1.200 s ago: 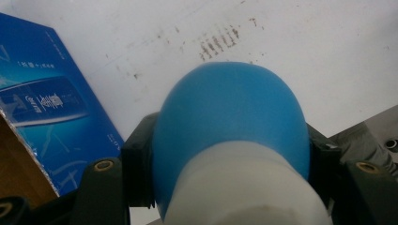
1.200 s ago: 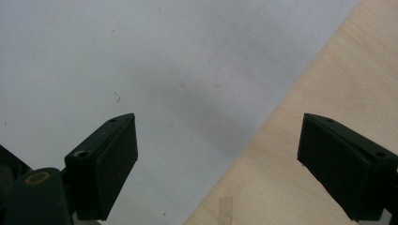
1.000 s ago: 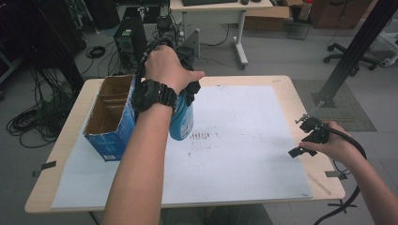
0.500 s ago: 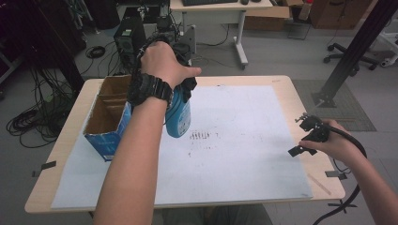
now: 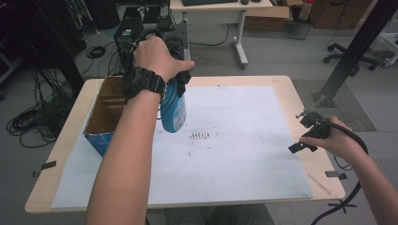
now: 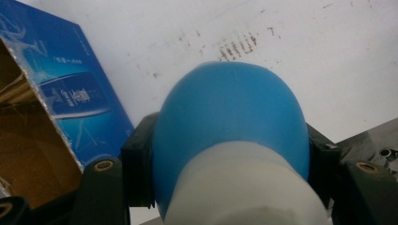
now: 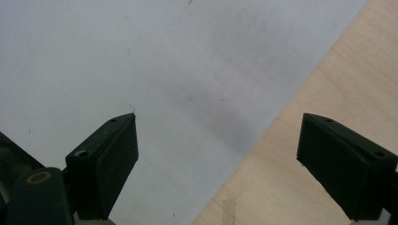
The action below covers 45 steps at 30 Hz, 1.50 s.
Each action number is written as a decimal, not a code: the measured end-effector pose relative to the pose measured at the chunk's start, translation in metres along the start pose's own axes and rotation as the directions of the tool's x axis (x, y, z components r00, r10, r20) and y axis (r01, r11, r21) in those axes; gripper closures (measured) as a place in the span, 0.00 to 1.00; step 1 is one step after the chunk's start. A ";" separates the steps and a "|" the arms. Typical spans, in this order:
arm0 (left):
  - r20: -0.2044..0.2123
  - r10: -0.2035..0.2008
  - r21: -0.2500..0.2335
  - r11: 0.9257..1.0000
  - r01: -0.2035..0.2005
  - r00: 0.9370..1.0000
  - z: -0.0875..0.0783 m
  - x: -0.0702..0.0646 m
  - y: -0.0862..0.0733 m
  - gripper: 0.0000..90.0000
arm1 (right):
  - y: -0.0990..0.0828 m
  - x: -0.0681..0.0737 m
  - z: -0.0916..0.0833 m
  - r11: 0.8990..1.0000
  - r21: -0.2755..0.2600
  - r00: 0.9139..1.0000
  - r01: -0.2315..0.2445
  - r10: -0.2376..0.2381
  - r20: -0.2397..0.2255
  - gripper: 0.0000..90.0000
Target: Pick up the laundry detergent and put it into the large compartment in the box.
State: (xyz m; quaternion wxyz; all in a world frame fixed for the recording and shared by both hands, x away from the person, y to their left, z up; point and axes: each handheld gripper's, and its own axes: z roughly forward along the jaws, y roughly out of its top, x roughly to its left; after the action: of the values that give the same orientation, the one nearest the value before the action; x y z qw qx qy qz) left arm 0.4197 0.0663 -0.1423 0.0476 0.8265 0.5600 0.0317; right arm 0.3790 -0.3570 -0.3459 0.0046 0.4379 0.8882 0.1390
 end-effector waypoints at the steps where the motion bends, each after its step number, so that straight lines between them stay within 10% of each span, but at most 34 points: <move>1: 0.000 0.000 0.000 1.000 0.000 1.000 0.000 0.000 0.000 0.42 | 0.001 0.000 -0.001 1.000 -0.001 1.000 0.000 0.000 0.000 0.14; 25: -0.020 -0.053 -0.022 0.998 0.053 0.998 -0.016 0.048 -0.003 0.42 | 0.002 0.004 -0.009 0.999 -0.004 0.999 -0.031 0.031 0.014 0.15; 45: -0.046 -0.164 -0.050 0.986 0.161 0.985 -0.030 0.090 -0.015 0.42 | 0.006 0.001 -0.011 0.999 -0.003 0.999 -0.038 0.038 0.017 0.15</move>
State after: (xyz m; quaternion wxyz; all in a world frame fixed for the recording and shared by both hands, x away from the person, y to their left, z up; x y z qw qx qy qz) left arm 0.4356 0.1563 -0.1138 0.0550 0.7757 0.6257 0.0613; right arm 0.3815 -0.3556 -0.3342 0.0101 0.4561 0.8793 0.1366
